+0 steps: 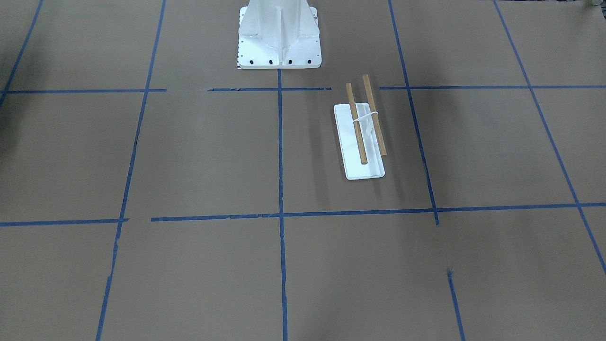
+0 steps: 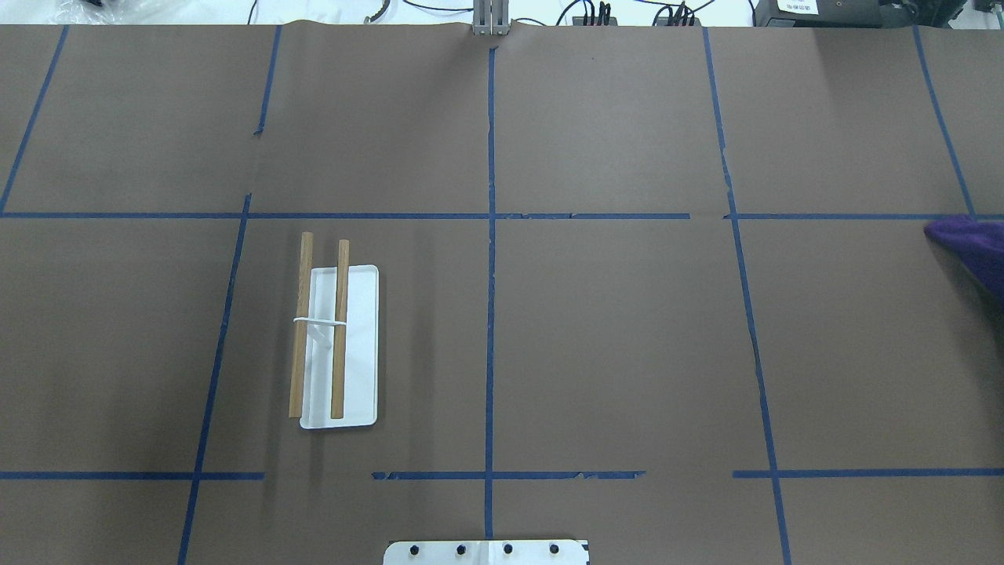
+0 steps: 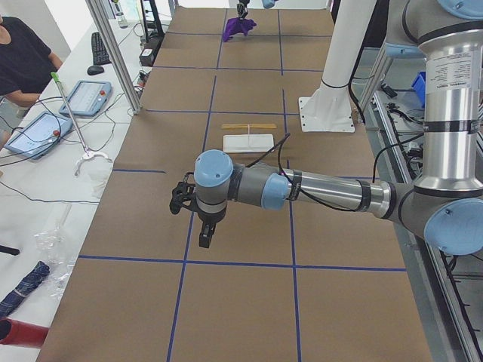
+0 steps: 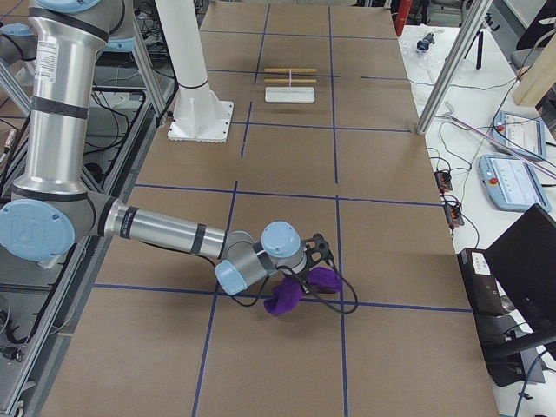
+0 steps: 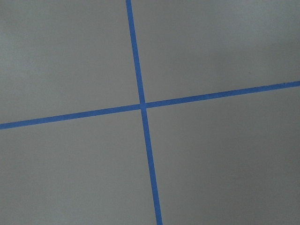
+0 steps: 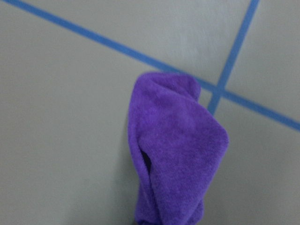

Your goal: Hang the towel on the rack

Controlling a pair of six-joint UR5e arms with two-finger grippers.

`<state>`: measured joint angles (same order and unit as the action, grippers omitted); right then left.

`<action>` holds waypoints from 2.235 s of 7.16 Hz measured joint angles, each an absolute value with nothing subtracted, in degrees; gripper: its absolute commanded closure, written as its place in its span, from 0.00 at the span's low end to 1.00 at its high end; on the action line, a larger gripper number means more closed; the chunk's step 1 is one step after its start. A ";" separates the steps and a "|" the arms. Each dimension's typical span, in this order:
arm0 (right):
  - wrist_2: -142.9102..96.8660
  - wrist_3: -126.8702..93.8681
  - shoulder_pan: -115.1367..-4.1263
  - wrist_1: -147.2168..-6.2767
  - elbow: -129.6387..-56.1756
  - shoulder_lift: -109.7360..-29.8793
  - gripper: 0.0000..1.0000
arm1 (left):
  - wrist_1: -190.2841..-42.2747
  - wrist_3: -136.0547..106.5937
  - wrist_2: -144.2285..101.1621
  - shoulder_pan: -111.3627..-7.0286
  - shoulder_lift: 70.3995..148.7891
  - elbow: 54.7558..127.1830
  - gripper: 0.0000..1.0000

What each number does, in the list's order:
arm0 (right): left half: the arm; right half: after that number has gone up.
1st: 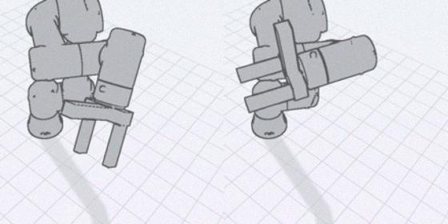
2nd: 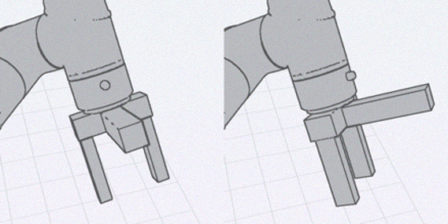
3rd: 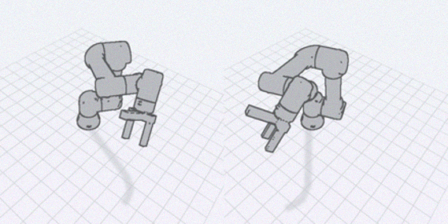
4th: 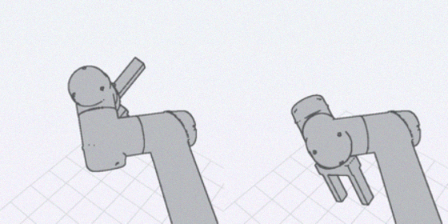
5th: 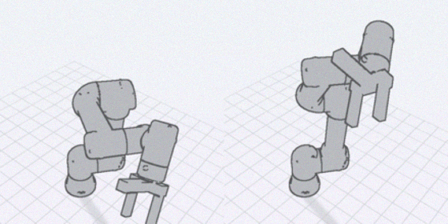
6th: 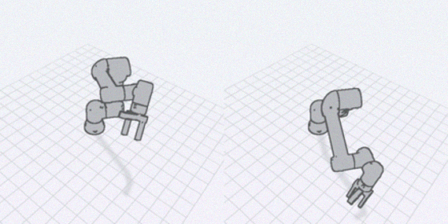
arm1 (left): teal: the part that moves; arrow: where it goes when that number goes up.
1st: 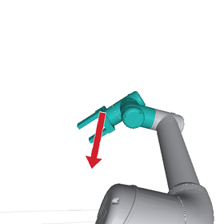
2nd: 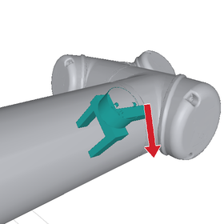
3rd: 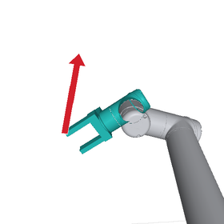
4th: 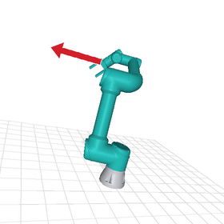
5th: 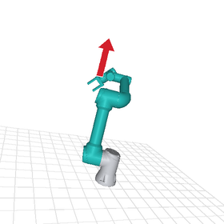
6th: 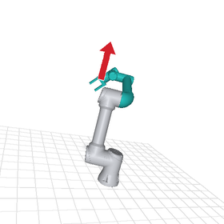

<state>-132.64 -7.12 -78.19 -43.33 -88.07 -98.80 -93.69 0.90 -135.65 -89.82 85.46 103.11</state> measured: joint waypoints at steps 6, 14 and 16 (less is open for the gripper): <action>-129.81 -33.04 -69.24 -43.23 -93.97 -76.26 1.00 | -109.20 -13.57 -132.48 -84.44 95.45 103.71 0.00; -91.04 -54.66 -36.76 -43.33 -105.92 -63.75 1.00 | -122.91 -94.17 -126.68 -57.06 121.02 99.81 0.00; -84.64 -54.89 -32.84 -42.85 -107.81 -61.81 1.00 | -129.35 -109.38 -126.65 -54.77 124.92 95.43 0.00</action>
